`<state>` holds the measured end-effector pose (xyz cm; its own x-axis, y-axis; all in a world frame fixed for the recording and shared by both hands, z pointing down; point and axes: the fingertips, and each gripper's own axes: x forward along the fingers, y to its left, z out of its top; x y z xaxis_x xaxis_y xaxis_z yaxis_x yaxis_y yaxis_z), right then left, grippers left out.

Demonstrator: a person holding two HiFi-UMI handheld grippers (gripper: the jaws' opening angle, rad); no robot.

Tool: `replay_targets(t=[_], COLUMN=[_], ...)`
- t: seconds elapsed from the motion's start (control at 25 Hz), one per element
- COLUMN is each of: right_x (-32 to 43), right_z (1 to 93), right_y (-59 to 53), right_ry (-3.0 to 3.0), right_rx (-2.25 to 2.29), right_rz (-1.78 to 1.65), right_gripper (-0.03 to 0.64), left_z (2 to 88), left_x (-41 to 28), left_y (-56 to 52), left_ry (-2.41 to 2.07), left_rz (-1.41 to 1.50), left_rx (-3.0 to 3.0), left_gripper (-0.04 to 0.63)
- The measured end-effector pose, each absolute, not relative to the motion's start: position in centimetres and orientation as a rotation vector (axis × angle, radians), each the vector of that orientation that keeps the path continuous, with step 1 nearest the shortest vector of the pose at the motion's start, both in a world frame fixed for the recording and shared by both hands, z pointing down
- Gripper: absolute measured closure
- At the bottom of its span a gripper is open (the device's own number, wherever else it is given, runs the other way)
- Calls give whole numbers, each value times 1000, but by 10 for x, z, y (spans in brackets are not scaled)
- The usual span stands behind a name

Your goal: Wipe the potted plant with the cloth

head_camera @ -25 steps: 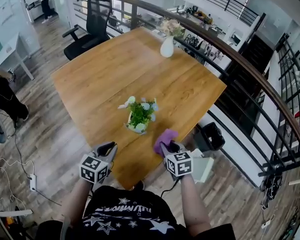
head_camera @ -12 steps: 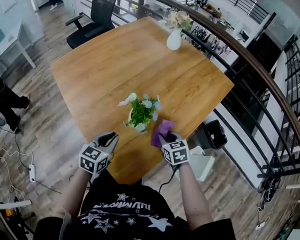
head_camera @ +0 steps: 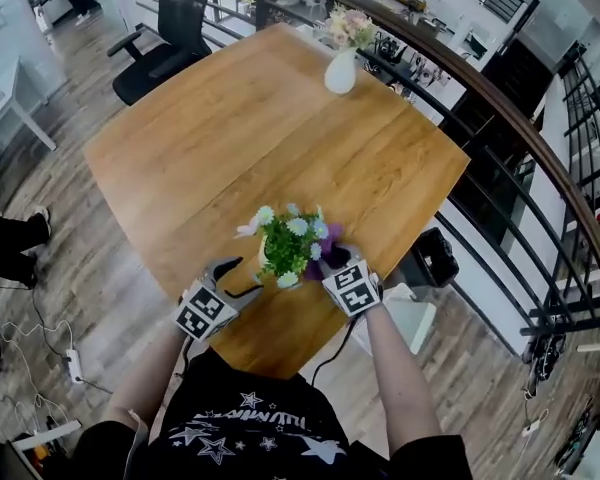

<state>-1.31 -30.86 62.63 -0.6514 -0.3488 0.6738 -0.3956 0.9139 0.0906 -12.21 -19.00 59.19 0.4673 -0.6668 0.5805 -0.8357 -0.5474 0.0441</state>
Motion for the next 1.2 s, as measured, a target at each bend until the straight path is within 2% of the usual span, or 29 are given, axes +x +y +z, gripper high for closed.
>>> replay_targets(t=[0.24, 0.64, 1.2], right_x=[-28, -40, -33], right_z=[627, 625, 628], right_y=[-310, -302, -264], right_ry=[-2350, -2340, -2379], right_rx=[364, 276, 324], right_rz=[-117, -225, -107], right_gripper=[531, 532, 534], left_z=[606, 601, 603], left_x=[-110, -107, -100], left_y=[-215, -253, -250], left_ry=[-1038, -983, -1103], left_rz=[809, 791, 741], left_rx=[2578, 2691, 2626], left_gripper=[199, 222, 230])
